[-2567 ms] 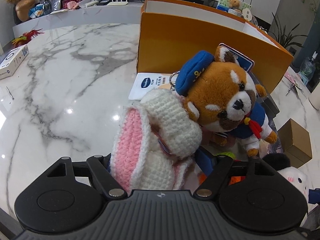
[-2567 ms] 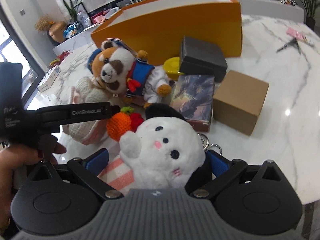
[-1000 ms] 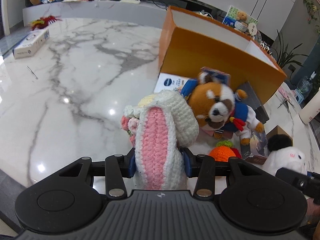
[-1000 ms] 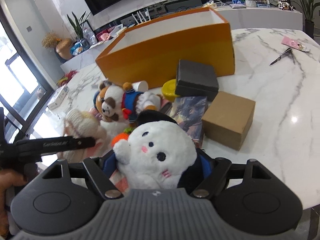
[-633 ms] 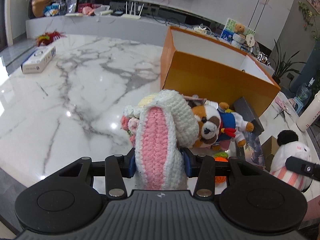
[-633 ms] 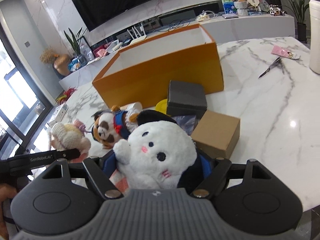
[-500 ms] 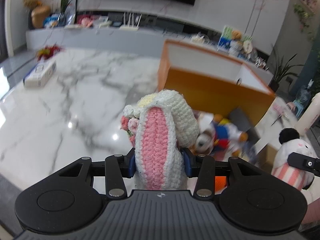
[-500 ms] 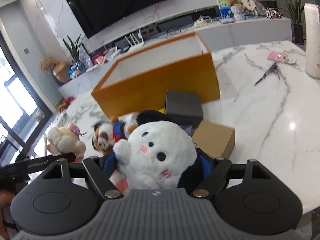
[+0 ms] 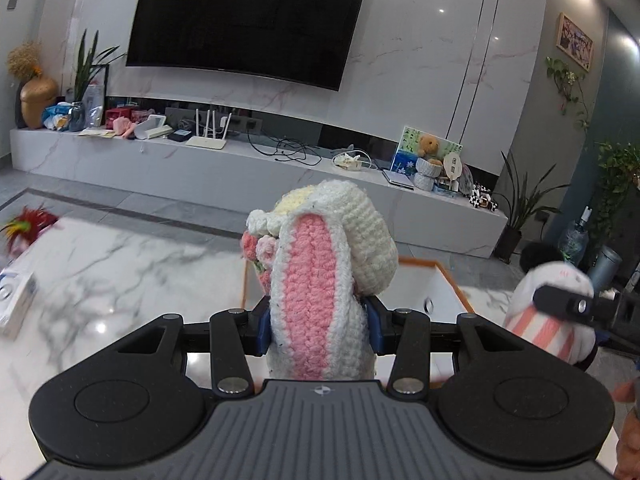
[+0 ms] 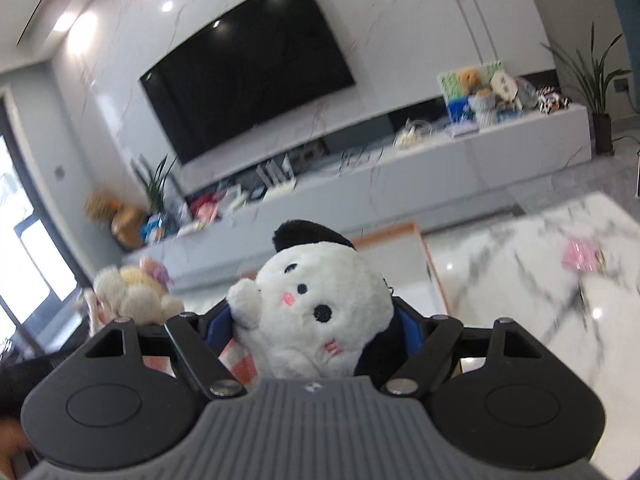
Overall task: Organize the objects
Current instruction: 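Lift both plushes and carry them over the orange box, then lower the bunny plush into the box and open the left tool while the right tool releases the cat plush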
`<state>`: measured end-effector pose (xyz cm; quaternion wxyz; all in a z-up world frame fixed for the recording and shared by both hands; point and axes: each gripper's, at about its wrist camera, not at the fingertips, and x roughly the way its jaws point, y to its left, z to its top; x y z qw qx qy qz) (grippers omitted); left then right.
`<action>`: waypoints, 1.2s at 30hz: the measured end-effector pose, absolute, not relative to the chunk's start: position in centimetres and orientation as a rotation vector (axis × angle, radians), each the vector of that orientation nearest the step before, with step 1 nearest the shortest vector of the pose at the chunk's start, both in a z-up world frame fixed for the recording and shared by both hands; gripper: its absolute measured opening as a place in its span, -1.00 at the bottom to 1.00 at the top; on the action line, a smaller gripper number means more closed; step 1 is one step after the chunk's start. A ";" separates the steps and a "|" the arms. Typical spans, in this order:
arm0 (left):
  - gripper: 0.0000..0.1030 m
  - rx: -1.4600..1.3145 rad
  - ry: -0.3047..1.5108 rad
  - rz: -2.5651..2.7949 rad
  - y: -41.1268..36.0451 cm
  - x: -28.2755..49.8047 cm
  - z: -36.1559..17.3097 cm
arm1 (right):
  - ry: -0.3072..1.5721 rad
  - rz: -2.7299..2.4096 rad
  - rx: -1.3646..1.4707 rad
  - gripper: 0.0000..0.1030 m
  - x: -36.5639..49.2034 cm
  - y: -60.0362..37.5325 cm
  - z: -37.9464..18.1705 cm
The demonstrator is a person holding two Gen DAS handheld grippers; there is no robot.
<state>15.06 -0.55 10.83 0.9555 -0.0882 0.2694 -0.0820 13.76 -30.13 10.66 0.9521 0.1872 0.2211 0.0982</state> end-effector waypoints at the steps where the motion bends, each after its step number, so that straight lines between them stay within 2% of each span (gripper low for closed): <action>1: -0.01 -0.180 0.562 -0.165 -0.7 16.5 10.3 | 0.447 0.188 0.369 0.55 15.2 -30.0 10.5; 9: -0.01 -0.170 0.728 -0.185 -1.6 24.0 4.9 | 0.617 0.147 0.202 0.55 24.9 -27.6 5.4; 14: -0.01 -0.100 0.823 -0.166 -2.8 26.9 3.6 | 0.761 0.173 0.066 0.55 28.0 -26.3 2.3; 19: 0.00 -0.073 0.914 -0.167 -3.4 27.9 1.7 | 0.860 0.196 -0.001 0.55 29.2 -25.5 0.2; 24: 0.00 0.051 0.918 -0.126 -5.1 27.2 1.2 | 0.923 0.189 -0.045 0.55 29.7 -24.8 -1.0; 36: 0.00 0.054 1.002 -0.176 -6.2 28.2 -0.3 | 0.994 0.167 -0.074 0.55 30.8 -24.5 -2.0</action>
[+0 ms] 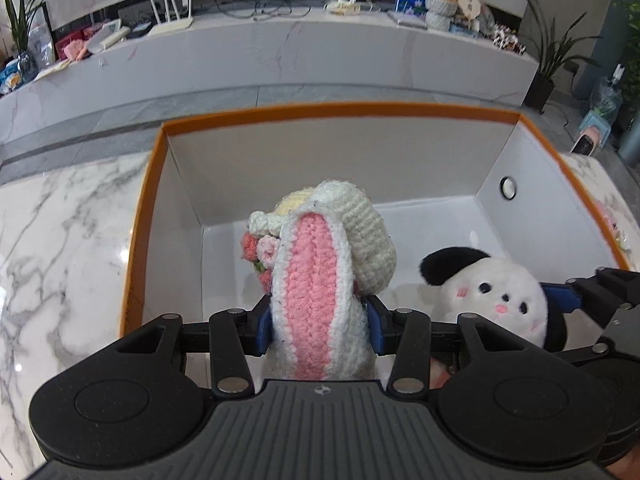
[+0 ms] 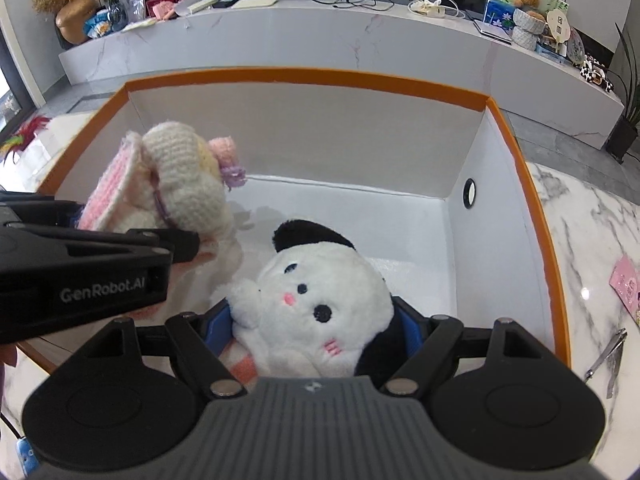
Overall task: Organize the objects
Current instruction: 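Lower the bunny plush into the box and open the left tool while the right tool releases the cat plush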
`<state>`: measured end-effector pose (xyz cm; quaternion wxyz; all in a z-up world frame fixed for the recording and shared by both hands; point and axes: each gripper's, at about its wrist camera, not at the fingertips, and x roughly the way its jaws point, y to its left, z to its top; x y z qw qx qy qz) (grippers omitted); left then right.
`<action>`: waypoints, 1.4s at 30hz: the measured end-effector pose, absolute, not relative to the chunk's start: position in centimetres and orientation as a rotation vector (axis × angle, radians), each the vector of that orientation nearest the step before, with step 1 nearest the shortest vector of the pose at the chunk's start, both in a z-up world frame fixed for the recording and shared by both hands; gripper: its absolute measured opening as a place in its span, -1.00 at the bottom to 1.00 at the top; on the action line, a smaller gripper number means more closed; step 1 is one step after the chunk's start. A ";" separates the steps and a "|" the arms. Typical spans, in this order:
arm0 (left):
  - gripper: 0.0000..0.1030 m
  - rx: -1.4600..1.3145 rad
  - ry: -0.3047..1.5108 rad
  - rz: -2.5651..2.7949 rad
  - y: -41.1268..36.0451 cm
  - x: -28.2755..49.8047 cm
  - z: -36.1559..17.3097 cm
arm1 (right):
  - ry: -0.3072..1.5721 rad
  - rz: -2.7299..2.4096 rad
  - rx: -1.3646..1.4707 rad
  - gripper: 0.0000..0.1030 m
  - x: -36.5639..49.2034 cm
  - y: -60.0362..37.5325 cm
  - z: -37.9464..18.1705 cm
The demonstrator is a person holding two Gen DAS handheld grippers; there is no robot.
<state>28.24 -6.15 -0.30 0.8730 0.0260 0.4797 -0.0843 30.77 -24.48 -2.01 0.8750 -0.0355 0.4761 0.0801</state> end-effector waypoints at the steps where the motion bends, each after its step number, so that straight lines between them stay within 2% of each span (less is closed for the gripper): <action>1: 0.00 0.060 1.011 -0.166 -6.2 28.3 -0.4 | 1.000 0.162 -0.082 0.55 30.8 -24.5 -2.1; 21: 0.08 0.031 1.169 -0.122 -6.3 29.9 -1.0 | 1.060 0.131 -0.114 0.61 31.1 -23.5 -2.9; 29: 0.26 0.023 1.143 -0.088 -6.3 29.6 -0.4 | 1.055 0.126 -0.131 0.77 30.6 -23.0 -2.8; 42: 0.29 0.034 1.115 -0.105 -7.1 29.0 0.5 | 1.016 0.121 -0.147 0.78 29.4 -22.5 -1.9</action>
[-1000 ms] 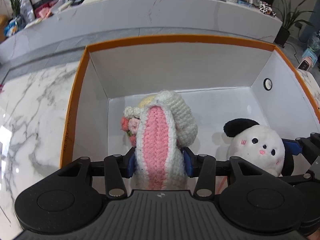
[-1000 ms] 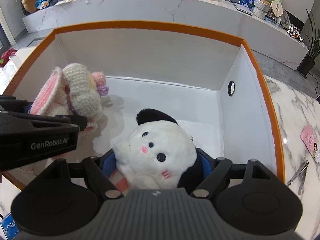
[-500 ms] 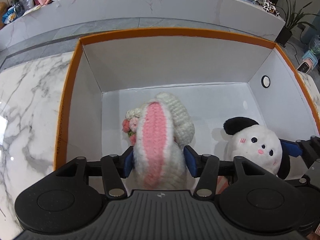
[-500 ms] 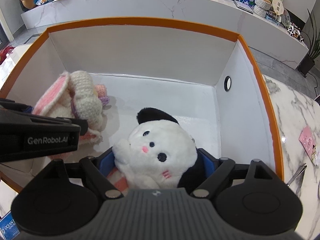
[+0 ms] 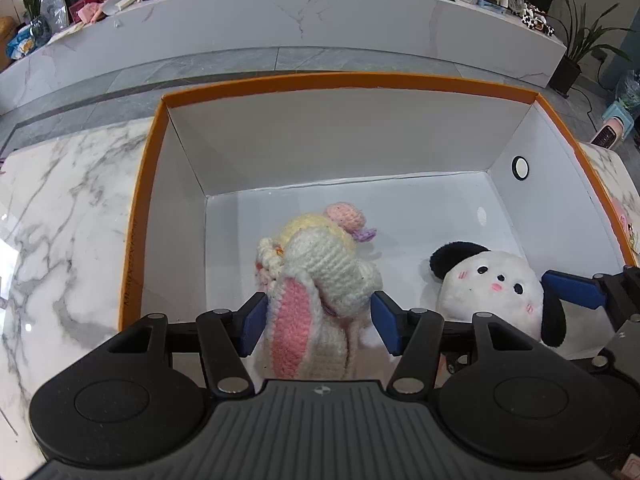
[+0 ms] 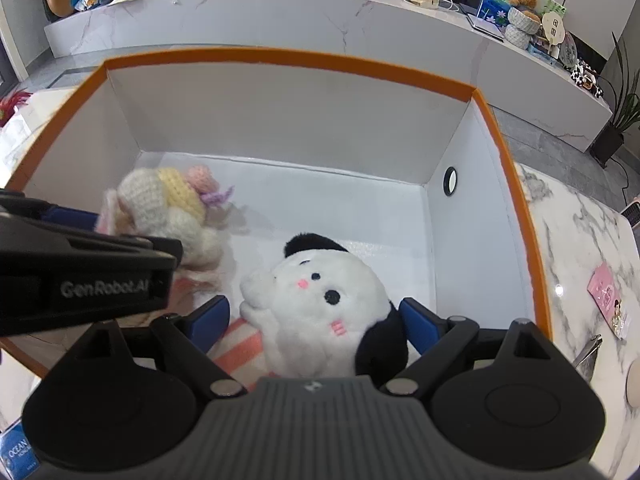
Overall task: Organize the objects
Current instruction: 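Lower the bunny plush into the box and open the left tool while the right tool releases the cat plush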
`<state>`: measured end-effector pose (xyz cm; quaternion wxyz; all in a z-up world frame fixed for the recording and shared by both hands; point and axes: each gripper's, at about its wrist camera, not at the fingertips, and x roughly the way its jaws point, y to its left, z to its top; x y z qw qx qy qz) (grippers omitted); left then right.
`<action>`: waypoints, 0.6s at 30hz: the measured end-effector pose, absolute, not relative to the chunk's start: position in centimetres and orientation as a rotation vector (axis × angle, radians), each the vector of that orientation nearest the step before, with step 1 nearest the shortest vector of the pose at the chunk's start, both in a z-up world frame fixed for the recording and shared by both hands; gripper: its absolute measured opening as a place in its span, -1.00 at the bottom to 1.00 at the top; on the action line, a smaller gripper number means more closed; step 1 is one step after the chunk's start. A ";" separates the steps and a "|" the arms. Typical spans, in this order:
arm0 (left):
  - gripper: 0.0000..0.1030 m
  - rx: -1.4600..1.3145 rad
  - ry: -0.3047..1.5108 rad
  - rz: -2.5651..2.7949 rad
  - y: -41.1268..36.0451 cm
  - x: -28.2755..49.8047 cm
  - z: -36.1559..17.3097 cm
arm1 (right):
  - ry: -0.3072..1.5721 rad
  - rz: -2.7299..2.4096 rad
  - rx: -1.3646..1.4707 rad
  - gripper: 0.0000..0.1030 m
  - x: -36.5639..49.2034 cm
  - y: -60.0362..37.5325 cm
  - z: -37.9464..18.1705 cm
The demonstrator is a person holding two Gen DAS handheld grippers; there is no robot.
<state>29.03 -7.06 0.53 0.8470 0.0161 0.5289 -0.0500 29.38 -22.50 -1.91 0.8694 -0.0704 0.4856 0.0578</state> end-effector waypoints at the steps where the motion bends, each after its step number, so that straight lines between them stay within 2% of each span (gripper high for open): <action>1: 0.29 0.035 1.111 -0.102 -7.0 28.9 0.7 | 1.010 0.120 -0.146 0.78 29.2 -22.5 -1.7; 3: 0.29 0.029 1.096 -0.101 -6.9 28.8 1.2 | 0.998 0.120 -0.140 0.89 29.0 -22.9 -1.3; 18: 0.29 0.038 1.005 -0.118 -6.9 26.8 4.4 | 0.915 0.118 -0.131 0.90 28.0 -23.8 1.1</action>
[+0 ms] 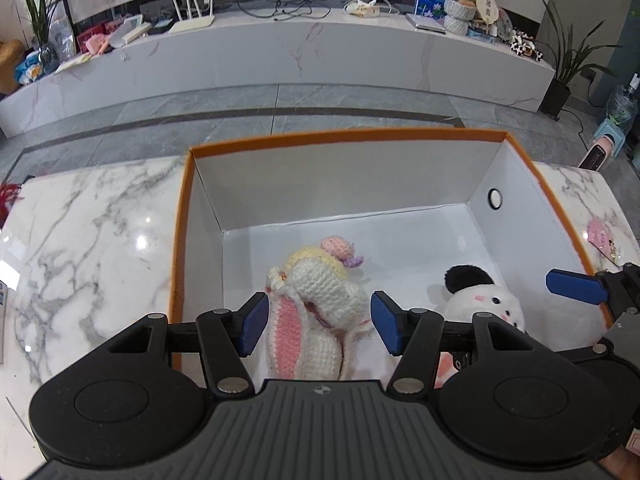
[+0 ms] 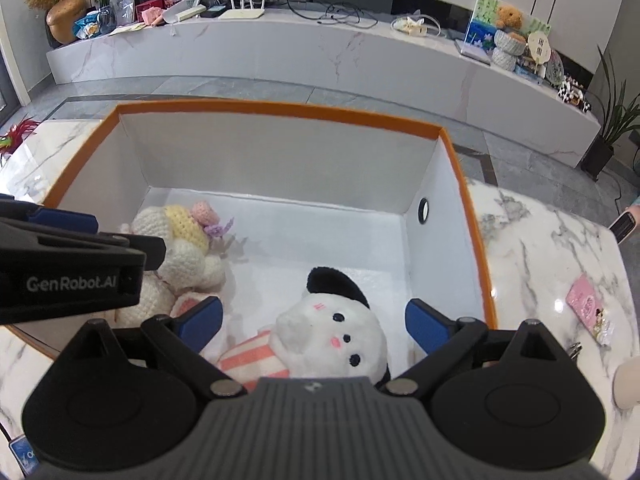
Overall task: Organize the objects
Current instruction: 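Lower the bunny plush into the box and open the left tool while the right tool releases the cat plush, then withdraw both tools from the box toward the remaining items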
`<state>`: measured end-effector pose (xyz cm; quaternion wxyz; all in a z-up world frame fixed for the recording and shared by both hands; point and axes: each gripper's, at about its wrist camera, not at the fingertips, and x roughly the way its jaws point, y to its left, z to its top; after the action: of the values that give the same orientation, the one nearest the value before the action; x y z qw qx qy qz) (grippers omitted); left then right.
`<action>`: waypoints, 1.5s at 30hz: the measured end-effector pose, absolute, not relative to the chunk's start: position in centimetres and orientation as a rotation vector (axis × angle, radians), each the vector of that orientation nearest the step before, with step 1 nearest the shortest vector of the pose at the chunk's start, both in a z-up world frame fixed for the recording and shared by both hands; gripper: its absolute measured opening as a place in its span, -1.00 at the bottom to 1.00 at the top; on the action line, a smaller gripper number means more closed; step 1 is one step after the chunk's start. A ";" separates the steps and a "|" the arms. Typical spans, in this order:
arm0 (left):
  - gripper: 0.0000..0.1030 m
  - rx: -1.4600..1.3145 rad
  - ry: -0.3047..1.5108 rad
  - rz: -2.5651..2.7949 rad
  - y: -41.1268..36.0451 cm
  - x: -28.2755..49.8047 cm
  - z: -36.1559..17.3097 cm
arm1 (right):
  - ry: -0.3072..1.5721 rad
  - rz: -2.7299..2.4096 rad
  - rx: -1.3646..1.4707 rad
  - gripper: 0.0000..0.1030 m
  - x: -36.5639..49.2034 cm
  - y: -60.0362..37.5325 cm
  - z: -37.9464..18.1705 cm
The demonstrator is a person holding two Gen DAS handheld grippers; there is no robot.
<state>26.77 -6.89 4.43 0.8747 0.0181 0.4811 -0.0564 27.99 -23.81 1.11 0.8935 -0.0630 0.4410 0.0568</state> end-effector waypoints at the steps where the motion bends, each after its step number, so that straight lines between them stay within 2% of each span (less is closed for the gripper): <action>1: 0.29 0.038 0.997 -0.122 -6.8 26.4 4.8 | 0.906 0.120 -0.134 0.90 27.7 -23.8 1.5; 12: 0.29 0.071 0.888 -0.144 -5.4 20.6 9.7 | 0.800 0.119 -0.147 0.96 22.0 -23.9 6.0; 19: 0.29 0.078 0.897 -0.171 -4.1 16.0 9.9 | 0.778 0.127 -0.171 0.97 17.4 -24.3 6.8; 23: 0.42 0.061 0.901 -0.179 -2.9 12.5 8.5 | 0.775 0.135 -0.205 0.98 14.7 -24.6 6.6; 31: 0.42 -0.141 0.960 -0.194 0.9 7.6 3.8 | 0.811 0.150 -0.090 0.98 8.7 -27.8 2.9; 37: 0.42 -0.391 1.021 -0.187 2.3 7.3 0.9 | 0.847 0.103 -0.042 0.98 6.2 -29.7 0.6; 45: 0.43 -0.612 1.051 -0.134 2.2 7.5 -1.2 | 0.836 0.117 -0.016 0.98 6.6 -30.5 0.2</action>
<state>7.52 2.23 -1.16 0.8185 -0.2874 0.4935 -0.0628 6.58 -30.48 0.25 0.9122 -0.0079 0.4057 0.0569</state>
